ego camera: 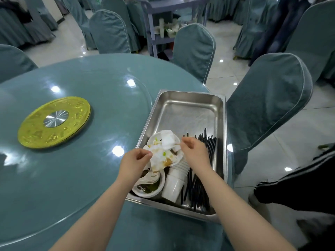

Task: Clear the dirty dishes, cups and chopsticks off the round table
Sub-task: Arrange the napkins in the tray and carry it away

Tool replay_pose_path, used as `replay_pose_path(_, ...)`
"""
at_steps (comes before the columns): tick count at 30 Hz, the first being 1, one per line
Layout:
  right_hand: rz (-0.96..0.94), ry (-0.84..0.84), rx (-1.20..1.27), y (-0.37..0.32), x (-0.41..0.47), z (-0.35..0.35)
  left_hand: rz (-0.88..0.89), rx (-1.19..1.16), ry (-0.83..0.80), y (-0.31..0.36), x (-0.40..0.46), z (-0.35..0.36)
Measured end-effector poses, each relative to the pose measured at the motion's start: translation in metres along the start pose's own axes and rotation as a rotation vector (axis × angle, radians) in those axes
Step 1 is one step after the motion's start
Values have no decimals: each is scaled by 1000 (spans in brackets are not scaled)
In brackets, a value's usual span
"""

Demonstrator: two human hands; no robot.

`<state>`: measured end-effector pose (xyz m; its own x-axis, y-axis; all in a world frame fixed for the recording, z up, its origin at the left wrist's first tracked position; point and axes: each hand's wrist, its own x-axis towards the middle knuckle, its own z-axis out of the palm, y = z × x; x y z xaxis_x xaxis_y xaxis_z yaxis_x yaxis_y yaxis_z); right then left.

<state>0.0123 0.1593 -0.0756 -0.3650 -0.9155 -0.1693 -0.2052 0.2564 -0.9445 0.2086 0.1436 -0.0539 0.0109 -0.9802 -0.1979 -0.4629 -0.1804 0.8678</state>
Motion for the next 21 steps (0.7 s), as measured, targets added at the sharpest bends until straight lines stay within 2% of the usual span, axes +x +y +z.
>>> replay_pose_path(5,-47,218,-198,31,-29,-36,35,200,126,-33,-12,-12)
replay_pose_path(8,-47,373,-475,48,-39,-56,-56,448,114,-57,-9,-19)
replay_pose_path(10,-12,421,-589,57,-42,-65,-140,462,66,-66,-6,-19)
replay_pose_path(12,56,419,-606,62,-43,-71,-188,431,18,-70,-5,-16)
replay_pose_path(17,196,228,-548,72,-43,-65,-162,413,62,-71,-2,-15)
replay_pose_path(21,244,187,-567,79,-42,-63,-208,433,47,-72,-6,-13)
